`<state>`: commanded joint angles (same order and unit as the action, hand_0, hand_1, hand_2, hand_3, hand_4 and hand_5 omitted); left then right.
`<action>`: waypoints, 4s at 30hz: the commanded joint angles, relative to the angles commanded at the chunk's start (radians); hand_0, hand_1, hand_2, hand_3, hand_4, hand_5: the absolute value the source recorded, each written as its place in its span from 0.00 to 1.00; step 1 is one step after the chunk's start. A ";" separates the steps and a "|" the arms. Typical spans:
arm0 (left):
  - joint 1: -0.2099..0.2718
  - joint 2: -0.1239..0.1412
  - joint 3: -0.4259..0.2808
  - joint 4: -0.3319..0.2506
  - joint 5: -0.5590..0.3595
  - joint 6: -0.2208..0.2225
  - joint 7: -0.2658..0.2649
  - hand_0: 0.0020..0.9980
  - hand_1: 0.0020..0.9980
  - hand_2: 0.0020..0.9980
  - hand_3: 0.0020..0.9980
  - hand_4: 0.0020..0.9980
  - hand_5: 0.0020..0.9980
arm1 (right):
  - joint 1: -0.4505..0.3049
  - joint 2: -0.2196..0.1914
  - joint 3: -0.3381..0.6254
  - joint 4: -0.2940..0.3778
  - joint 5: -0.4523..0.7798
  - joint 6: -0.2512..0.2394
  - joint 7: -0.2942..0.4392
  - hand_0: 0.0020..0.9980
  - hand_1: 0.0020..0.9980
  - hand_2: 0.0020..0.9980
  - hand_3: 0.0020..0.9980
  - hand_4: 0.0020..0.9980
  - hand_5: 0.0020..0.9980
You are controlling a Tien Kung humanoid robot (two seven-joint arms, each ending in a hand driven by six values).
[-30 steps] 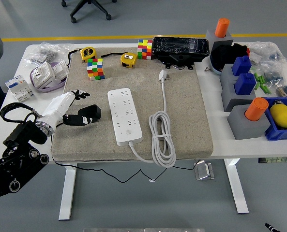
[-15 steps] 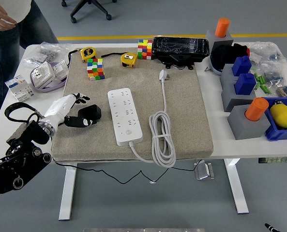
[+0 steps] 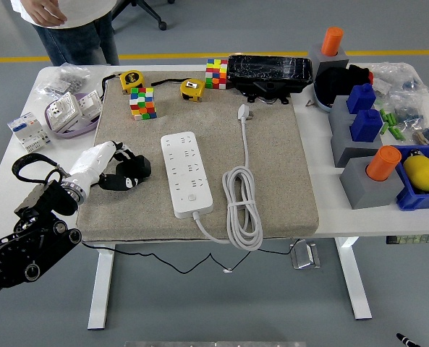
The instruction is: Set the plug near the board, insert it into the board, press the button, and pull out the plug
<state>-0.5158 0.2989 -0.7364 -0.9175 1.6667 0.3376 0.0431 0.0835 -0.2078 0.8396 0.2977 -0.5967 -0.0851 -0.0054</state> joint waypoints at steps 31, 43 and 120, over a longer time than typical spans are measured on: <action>-0.038 -0.008 0.080 -0.022 -0.079 0.013 -0.143 0.44 0.43 0.46 0.54 0.70 0.00 | 0.001 -0.003 -0.010 0.000 0.004 0.000 0.000 0.60 0.64 0.65 0.55 0.95 0.49; -0.039 -0.018 0.093 -0.020 -0.076 0.013 -0.135 0.44 0.43 0.46 0.54 0.69 0.00 | -0.002 -0.004 -0.016 0.001 0.004 0.000 0.000 0.60 0.64 0.65 0.55 0.95 0.49; 0.201 0.059 0.044 -0.379 -0.024 0.224 -0.012 0.74 0.79 0.78 0.79 0.96 0.69 | -0.006 -0.001 0.000 0.009 -0.012 0.001 0.002 0.60 0.64 0.64 0.55 0.95 0.49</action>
<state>-0.3147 0.3581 -0.6926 -1.2970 1.6423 0.5615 0.0313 0.0777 -0.2087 0.8395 0.3070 -0.6091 -0.0846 -0.0037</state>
